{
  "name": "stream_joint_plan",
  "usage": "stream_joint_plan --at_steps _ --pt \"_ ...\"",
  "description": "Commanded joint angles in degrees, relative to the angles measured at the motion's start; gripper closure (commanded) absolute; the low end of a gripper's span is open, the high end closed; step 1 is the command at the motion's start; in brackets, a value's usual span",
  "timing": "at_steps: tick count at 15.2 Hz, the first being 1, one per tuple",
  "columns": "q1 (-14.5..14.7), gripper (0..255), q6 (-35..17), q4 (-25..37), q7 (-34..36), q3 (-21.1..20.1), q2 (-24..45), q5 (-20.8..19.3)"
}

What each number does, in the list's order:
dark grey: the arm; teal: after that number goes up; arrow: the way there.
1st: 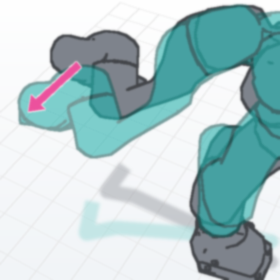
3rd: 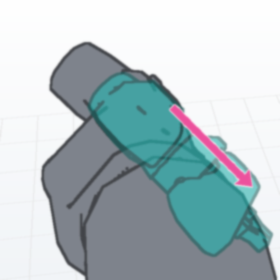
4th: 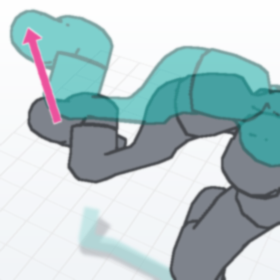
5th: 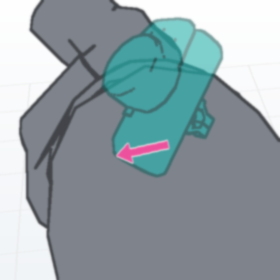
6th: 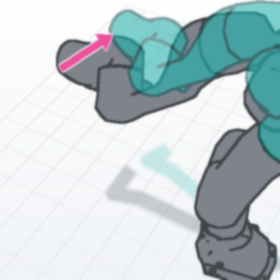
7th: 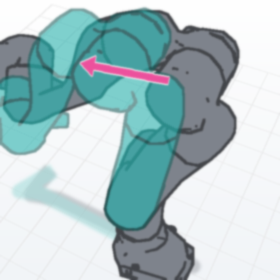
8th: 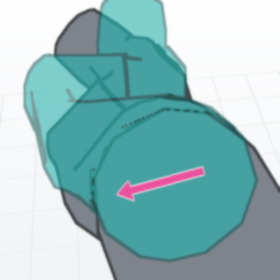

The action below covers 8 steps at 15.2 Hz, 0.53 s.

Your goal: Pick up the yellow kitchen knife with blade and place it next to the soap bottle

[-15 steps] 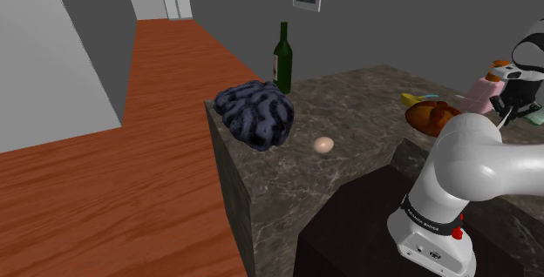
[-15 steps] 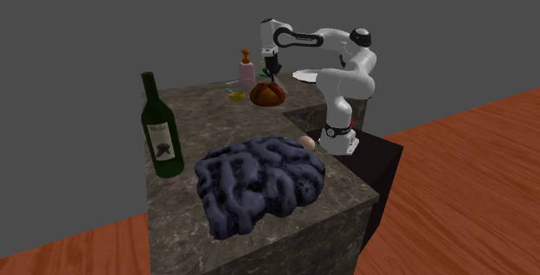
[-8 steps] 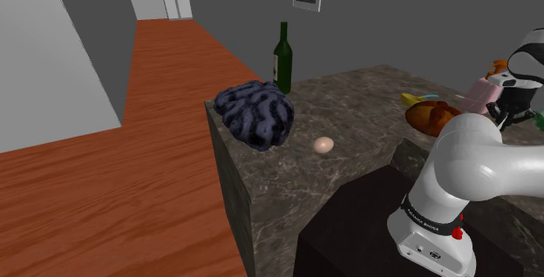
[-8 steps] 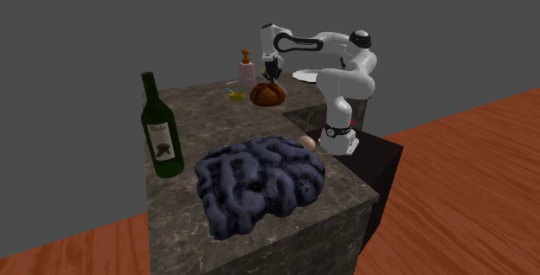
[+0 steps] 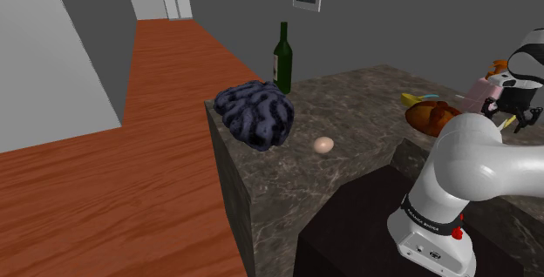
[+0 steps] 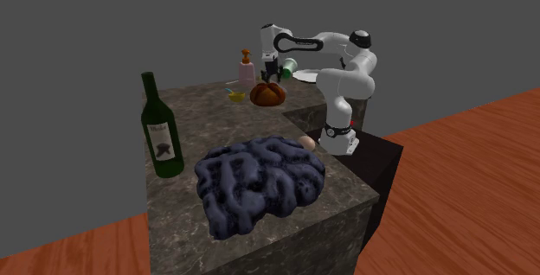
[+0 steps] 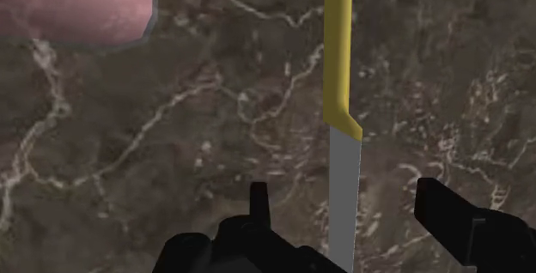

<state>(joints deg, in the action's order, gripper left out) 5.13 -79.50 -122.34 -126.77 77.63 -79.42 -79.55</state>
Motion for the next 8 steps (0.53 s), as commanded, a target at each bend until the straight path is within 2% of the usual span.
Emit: stream_joint_plan --at_steps 1,3,6,8 --pt "0.00 0 0.00 0.00 0.00 0.00 0.00 0.00" --pt "0.00 0 0.00 0.00 0.00 0.00 0.00 0.00" --pt "1.25 0 2.76 2.46 -0.20 -3.85 2.02 3.49" --pt "1.63 0 3.48 3.22 -0.27 -4.80 2.59 4.37"
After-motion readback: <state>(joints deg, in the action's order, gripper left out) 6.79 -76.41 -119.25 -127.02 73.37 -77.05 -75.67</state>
